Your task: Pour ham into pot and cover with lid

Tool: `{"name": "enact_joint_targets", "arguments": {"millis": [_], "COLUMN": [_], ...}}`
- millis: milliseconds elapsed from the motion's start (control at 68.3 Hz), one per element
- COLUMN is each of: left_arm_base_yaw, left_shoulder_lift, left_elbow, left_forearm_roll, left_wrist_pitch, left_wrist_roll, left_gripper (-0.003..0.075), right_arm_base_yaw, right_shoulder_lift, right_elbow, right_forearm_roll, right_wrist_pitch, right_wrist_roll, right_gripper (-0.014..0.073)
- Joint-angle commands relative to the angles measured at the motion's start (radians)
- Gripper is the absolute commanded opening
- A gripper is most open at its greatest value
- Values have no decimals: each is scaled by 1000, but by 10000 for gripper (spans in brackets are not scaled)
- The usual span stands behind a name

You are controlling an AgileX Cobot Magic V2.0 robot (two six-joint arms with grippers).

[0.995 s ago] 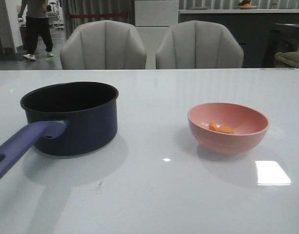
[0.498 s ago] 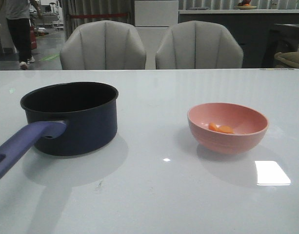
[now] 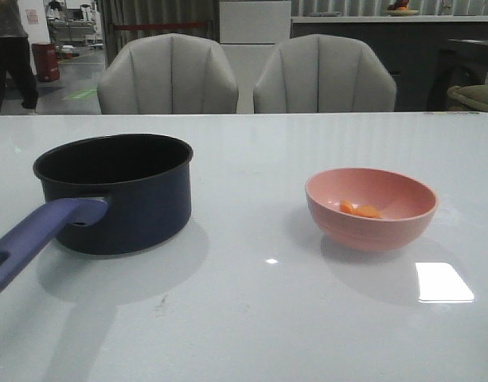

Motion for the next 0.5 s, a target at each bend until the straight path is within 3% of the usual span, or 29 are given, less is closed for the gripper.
{"name": "enact_joint_targets", "arguments": {"millis": [0,278,483], "left_arm_base_yaw": [-70,-200,-222], "left_shoulder_lift": [-78,-274,-313], "left_elbow": [1,68,91], "left_forearm_roll": [-11,-11,-18], "left_wrist_pitch": [-88,-68,80], "left_wrist_roll": [4,4,4], "left_gripper": [603,603,604], "right_arm_base_yaw": [1,1,1], "right_shoulder_lift": [-21,-21,-20], "right_elbow": [-5,-5,-5], "right_forearm_roll": [-9,-9,-9], "right_wrist_pitch": [-84,-87,-159], "right_wrist_roll": [0,0,0], "right_gripper": [153,153,153]}}
